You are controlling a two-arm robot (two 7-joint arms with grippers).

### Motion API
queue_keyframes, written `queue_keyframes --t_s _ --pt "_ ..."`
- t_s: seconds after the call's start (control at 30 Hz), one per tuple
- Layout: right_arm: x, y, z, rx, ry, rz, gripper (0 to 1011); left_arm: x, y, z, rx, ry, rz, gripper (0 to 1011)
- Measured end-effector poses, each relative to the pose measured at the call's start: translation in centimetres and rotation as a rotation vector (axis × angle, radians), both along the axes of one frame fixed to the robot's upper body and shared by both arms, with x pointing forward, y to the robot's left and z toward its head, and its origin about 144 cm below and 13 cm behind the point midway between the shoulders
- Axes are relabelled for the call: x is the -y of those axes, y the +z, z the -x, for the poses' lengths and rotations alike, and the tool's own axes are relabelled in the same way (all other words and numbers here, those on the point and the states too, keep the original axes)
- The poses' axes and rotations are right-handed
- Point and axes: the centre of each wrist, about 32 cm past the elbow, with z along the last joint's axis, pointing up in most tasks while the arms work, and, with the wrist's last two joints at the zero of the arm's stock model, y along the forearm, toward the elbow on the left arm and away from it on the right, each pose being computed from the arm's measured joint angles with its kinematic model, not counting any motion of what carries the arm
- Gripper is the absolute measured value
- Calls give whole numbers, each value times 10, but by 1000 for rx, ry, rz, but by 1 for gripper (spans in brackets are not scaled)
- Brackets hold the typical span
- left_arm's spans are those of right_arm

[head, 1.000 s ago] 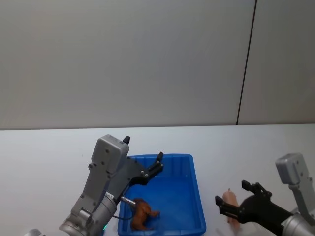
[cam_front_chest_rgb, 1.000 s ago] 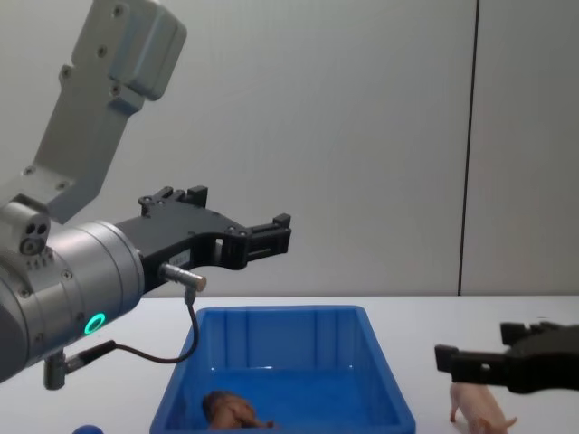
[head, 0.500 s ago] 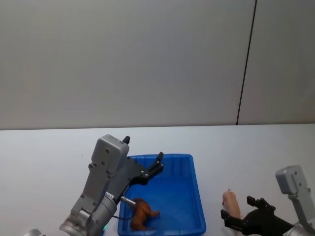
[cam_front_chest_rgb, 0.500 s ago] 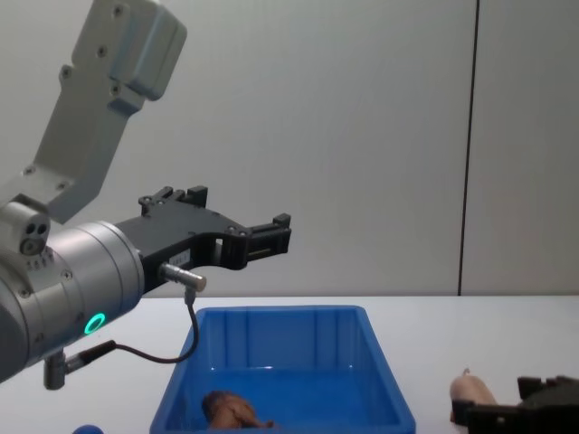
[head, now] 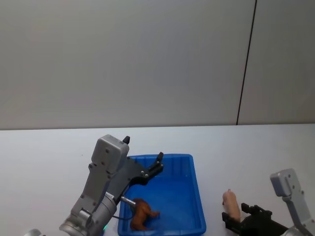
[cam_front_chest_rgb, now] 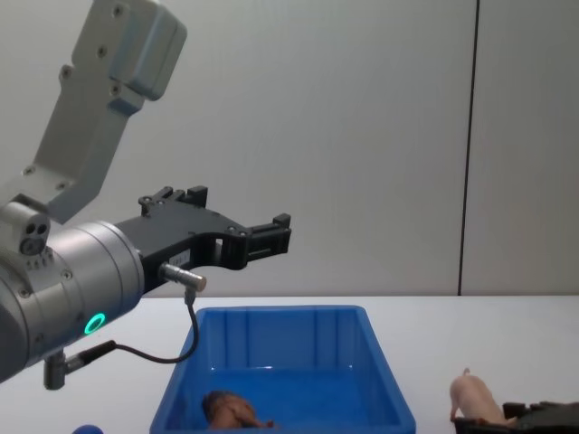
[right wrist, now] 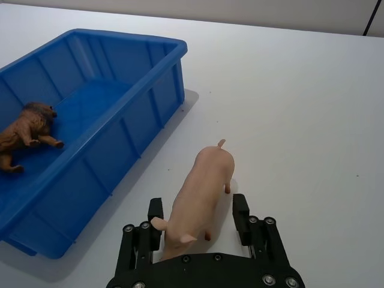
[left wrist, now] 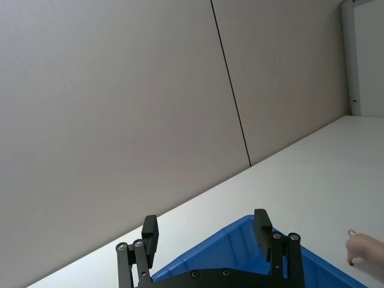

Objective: Pick up the two dolls from the table and place them into the box.

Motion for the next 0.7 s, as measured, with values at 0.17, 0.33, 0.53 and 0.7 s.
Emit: queue_keyframes --t_s 0.17,0.33,0.53,0.7 --pt "-1 -1 -1 -5 -2 -2 579 0 0 0 0 0 0 1002" --pt "-2 -2 -1 4 -8 1 417 0 0 0 0 0 0 1001" --pt "-5 2 -1 47 -17 12 363 0 0 0 0 0 0 1002" --pt "-7 7 0 93 -22 23 363 0 0 0 0 0 0 1002"
